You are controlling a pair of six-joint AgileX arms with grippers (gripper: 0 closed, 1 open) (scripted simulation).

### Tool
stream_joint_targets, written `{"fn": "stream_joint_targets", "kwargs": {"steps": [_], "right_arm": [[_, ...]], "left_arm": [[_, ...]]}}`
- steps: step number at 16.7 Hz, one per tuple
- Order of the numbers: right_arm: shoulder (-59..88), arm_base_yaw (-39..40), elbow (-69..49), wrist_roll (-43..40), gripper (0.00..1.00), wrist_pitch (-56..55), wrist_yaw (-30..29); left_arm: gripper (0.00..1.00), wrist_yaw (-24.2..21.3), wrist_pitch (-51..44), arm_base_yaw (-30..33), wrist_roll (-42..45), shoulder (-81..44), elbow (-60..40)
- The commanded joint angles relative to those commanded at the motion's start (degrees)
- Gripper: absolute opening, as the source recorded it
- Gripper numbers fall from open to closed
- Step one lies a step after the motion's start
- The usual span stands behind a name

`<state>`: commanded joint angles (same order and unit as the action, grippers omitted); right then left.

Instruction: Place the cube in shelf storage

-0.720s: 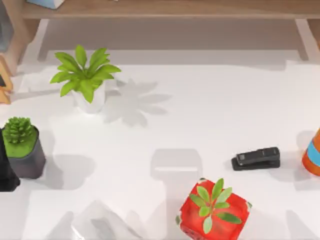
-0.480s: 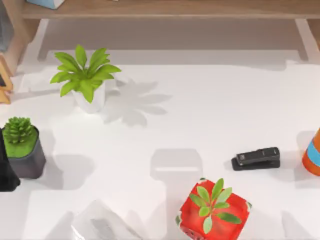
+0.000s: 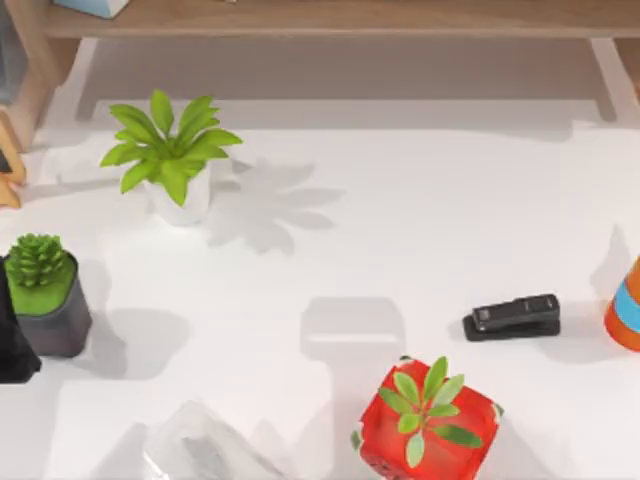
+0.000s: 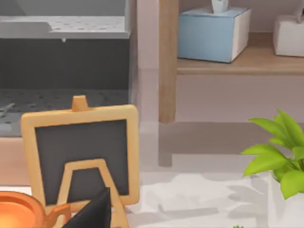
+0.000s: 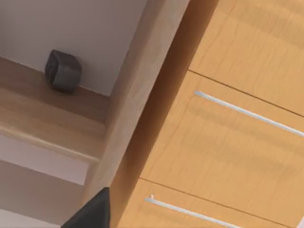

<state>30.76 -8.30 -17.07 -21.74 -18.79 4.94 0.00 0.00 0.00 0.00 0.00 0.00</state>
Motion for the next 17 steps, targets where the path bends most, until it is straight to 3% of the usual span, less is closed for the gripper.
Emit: {"fn": "stream_joint_targets", "kwargs": {"steps": [17], "right_arm": [[85.5, -15.3, -36.2, -54.8, 1.00, -39.8, 14.9]], "left_arm": [[1.00, 0.0, 0.0, 0.0, 0.0, 0.0, 0.0]]}}
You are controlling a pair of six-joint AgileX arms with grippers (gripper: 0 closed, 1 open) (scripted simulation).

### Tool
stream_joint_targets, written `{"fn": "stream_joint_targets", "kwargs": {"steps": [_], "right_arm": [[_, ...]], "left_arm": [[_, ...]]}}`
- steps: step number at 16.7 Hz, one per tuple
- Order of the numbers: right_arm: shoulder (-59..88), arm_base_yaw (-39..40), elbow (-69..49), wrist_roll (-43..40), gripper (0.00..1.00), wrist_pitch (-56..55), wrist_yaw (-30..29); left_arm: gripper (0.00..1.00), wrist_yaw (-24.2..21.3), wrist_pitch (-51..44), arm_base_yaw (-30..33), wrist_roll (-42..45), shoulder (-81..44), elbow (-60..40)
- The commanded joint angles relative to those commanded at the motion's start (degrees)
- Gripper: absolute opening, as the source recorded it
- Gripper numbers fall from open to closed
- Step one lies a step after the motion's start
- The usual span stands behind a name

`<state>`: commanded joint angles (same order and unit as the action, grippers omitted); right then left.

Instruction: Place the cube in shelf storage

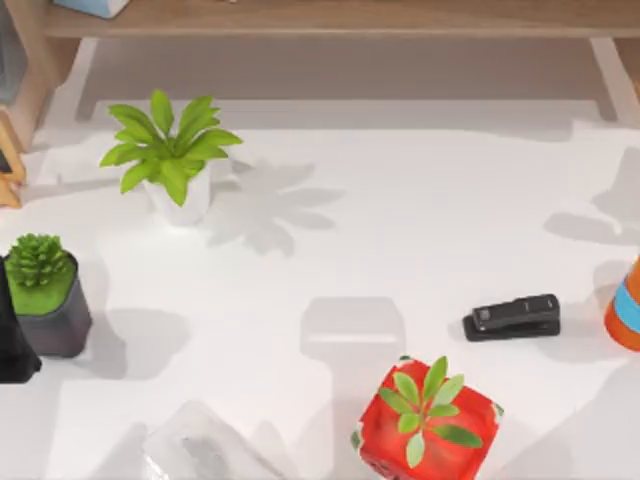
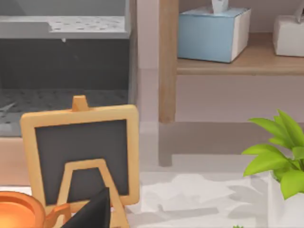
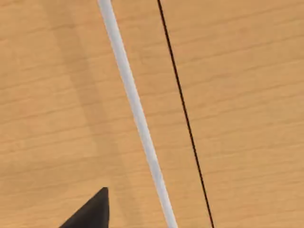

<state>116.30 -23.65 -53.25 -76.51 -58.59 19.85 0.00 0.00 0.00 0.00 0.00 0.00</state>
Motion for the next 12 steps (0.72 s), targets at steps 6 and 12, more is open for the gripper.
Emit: {"fn": "stream_joint_targets", "kwargs": {"steps": [6, 12], "right_arm": [[14.9, -2.6, -9.1, -12.1, 1.00, -10.0, 4.1], [15.4, -2.4, -9.5, -12.7, 1.00, -10.5, 4.3]], "left_arm": [[1.00, 0.0, 0.0, 0.0, 0.0, 0.0, 0.0], [1.00, 0.0, 0.0, 0.0, 0.0, 0.0, 0.0]]}}
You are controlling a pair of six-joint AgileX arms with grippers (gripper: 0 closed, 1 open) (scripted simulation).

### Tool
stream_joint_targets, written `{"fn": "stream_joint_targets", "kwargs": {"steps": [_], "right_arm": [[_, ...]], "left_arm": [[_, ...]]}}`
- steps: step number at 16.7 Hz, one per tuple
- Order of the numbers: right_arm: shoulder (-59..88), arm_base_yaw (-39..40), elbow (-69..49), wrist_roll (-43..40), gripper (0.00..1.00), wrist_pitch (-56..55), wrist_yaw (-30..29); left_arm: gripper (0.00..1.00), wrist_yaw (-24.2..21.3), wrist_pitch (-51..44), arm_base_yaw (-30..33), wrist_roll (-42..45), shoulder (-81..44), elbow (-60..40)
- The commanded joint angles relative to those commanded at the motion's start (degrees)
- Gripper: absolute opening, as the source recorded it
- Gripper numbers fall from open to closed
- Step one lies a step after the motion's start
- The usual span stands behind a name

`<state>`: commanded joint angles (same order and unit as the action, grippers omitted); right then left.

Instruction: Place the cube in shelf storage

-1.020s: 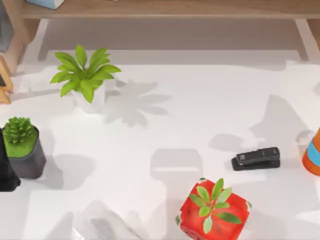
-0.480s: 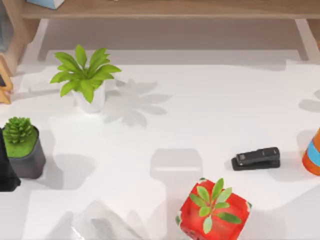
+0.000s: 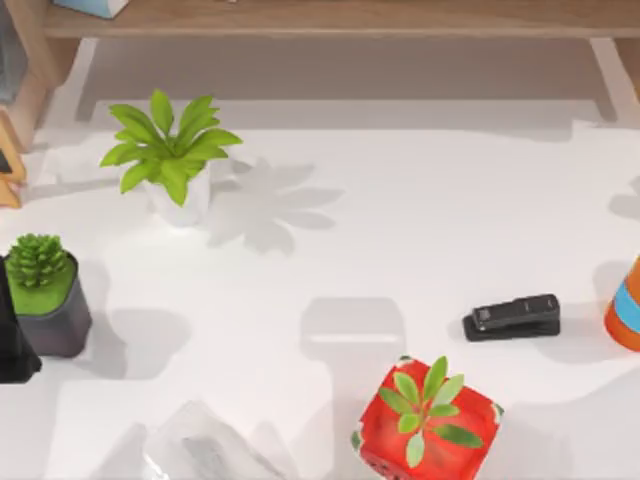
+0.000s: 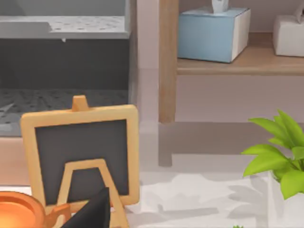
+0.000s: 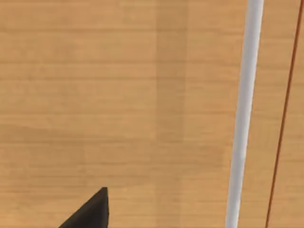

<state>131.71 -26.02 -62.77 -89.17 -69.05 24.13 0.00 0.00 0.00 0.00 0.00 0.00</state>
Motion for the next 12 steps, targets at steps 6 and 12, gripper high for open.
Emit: {"fn": "stream_joint_targets", "kwargs": {"steps": [6, 12], "right_arm": [[2.6, 0.9, -5.6, -0.1, 1.00, 2.8, -1.1], [3.1, 1.1, -6.8, -0.1, 0.92, 3.5, -1.3]], "left_arm": [[1.00, 0.0, 0.0, 0.0, 0.0, 0.0, 0.0], [1.00, 0.0, 0.0, 0.0, 0.0, 0.0, 0.0]]}}
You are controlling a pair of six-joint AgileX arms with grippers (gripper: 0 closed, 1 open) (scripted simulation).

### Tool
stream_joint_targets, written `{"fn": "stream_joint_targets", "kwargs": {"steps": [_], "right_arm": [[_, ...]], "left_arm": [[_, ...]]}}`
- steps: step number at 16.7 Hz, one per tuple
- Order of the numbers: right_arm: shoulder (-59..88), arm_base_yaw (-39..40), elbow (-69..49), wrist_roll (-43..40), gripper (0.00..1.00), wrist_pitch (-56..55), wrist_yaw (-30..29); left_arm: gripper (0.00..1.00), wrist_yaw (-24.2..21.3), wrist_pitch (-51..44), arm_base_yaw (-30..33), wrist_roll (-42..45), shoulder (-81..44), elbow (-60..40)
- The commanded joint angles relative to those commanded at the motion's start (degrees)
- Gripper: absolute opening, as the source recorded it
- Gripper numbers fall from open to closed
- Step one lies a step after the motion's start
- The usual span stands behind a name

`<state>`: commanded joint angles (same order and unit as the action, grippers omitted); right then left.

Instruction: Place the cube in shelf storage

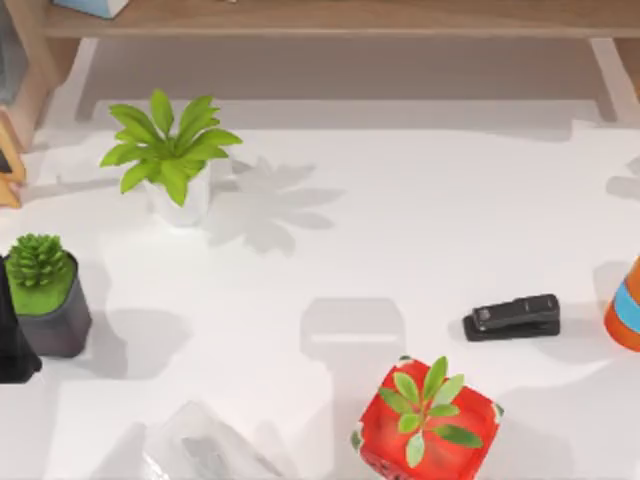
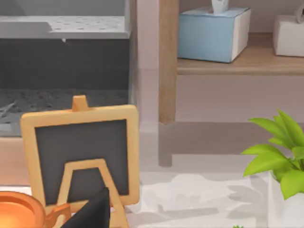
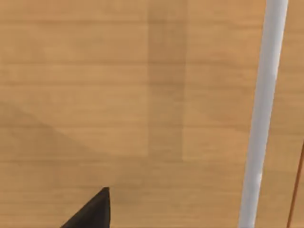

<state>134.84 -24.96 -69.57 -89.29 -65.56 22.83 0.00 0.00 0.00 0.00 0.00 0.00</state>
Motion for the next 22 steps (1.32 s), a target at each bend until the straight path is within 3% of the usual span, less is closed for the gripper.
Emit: {"fn": "stream_joint_targets", "kwargs": {"steps": [12, 22], "right_arm": [[0.0, 0.0, 0.0, 0.0, 0.02, 0.0, 0.0], [0.0, -0.2, 0.2, 0.1, 0.00, 0.0, 0.0]], "left_arm": [[1.00, 0.0, 0.0, 0.0, 0.0, 0.0, 0.0], [1.00, 0.0, 0.0, 0.0, 0.0, 0.0, 0.0]]}}
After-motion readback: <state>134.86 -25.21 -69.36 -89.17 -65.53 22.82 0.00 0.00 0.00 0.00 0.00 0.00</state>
